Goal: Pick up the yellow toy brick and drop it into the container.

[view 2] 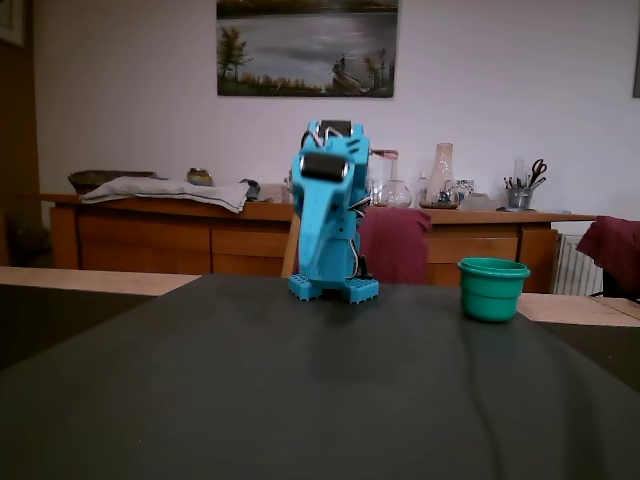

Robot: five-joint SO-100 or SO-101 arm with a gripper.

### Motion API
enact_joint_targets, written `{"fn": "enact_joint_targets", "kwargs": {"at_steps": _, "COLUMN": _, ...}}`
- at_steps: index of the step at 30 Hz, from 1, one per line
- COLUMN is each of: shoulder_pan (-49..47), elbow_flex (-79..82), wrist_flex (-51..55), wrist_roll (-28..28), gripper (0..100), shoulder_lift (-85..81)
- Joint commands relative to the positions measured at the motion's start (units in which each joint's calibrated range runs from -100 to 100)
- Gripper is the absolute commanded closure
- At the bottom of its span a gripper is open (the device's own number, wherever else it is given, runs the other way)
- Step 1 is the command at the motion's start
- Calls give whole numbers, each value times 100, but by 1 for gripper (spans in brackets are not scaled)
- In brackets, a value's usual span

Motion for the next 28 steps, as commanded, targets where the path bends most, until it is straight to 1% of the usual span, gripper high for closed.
{"fn": "enact_joint_targets", "kwargs": {"at_steps": 1, "shoulder_pan": 38, "elbow_flex": 482, "wrist_flex": -415, "wrist_roll": 23, "gripper": 100, "shoulder_lift": -69}}
{"fn": "enact_joint_targets", "kwargs": {"at_steps": 28, "shoulder_pan": 38, "elbow_flex": 545, "wrist_flex": -477, "wrist_roll": 28, "gripper": 100, "shoulder_lift": -69}}
